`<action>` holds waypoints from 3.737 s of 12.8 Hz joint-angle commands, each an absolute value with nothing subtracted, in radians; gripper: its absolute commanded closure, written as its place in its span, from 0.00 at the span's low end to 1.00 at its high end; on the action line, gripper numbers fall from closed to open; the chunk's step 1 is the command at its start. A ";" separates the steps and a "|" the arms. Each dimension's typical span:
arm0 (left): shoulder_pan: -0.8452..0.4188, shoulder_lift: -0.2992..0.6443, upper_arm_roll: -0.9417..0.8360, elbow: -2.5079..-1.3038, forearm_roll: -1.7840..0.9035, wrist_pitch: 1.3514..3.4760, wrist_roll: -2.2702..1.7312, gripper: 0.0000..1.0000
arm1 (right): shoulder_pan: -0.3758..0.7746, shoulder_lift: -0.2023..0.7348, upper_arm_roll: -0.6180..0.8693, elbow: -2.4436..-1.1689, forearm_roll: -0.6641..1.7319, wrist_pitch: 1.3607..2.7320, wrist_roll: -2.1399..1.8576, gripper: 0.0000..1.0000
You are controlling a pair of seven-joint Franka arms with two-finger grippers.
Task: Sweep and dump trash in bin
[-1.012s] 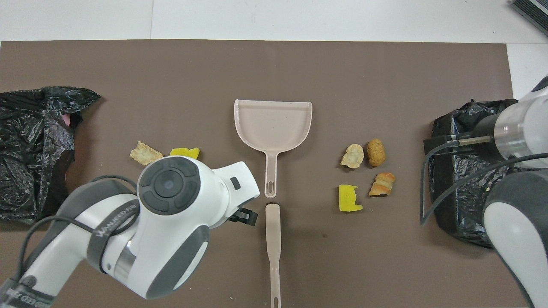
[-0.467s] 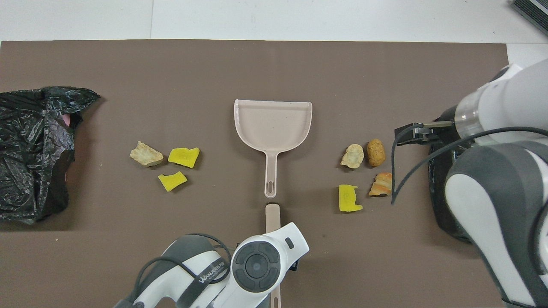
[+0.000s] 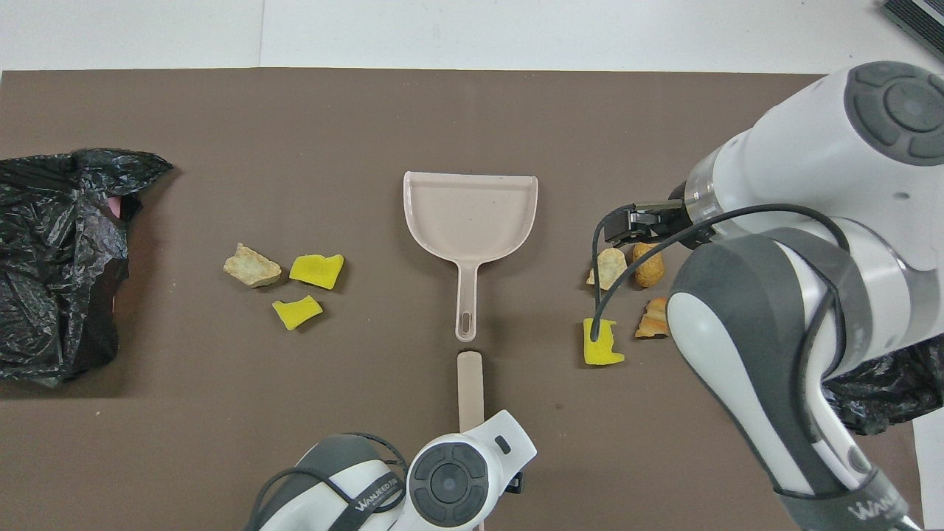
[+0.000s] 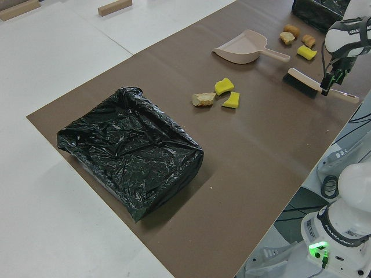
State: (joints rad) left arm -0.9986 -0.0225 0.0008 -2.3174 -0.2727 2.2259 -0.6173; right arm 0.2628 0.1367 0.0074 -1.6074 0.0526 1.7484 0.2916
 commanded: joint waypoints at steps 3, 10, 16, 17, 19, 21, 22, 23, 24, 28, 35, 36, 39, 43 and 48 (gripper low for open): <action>-1.060 -0.038 0.021 -2.358 -0.293 2.246 -0.683 0.54 | 0.304 0.190 0.009 -1.535 0.087 1.716 0.347 0.00; -1.016 -0.058 0.031 -2.324 -0.295 2.176 -0.667 1.00 | 0.293 0.192 0.008 -1.539 0.089 1.726 0.345 0.00; -0.787 -0.113 0.037 -2.241 -0.218 1.924 -0.666 1.00 | 0.290 0.190 0.008 -1.552 0.087 1.729 0.345 0.00; -0.740 -0.123 0.037 -2.235 -0.195 1.887 -0.666 1.00 | 0.290 0.190 0.008 -1.552 0.087 1.729 0.345 0.00; -0.677 -0.120 0.037 -2.211 -0.137 1.856 -0.667 1.00 | 0.302 0.192 0.009 -1.562 0.087 1.735 0.348 0.00; -0.597 -0.103 0.037 -2.185 -0.074 1.858 -0.666 1.00 | 0.308 0.195 0.009 -1.568 0.095 1.747 0.366 0.00; -0.554 -0.097 0.035 -2.171 -0.042 1.858 -0.655 1.00 | 0.330 0.204 0.009 -1.568 0.106 1.761 0.380 0.00; -0.505 -0.089 0.037 -2.161 -0.020 1.864 -0.611 1.00 | 0.353 0.213 0.009 -1.568 0.110 1.779 0.405 0.00; -0.452 -0.080 0.037 -2.154 -0.015 1.867 -0.556 1.00 | 0.363 0.222 0.009 -1.566 0.110 1.795 0.423 0.00; -0.273 -0.057 0.037 -2.151 0.005 1.916 -0.349 1.00 | 0.432 0.261 0.009 -1.569 0.110 1.824 0.448 0.00; -0.012 -0.023 0.035 -2.155 0.006 2.019 -0.020 1.00 | 0.514 0.351 0.011 -1.581 0.110 1.971 0.557 0.00; -0.009 -0.021 0.037 -2.155 0.005 2.029 -0.012 1.00 | 0.535 0.360 0.011 -1.598 0.110 2.003 0.571 0.00; -0.012 0.004 0.035 -2.169 0.005 2.052 -0.009 1.00 | 0.570 0.377 0.011 -1.655 0.107 2.086 0.575 0.00; -0.049 0.034 0.026 -2.169 -0.008 2.049 -0.009 1.00 | 0.583 0.391 0.011 -1.744 0.087 2.169 0.557 0.00; -0.141 0.032 0.026 -2.174 -0.055 2.039 -0.011 1.00 | 0.601 0.387 0.009 -1.773 0.083 2.184 0.554 0.82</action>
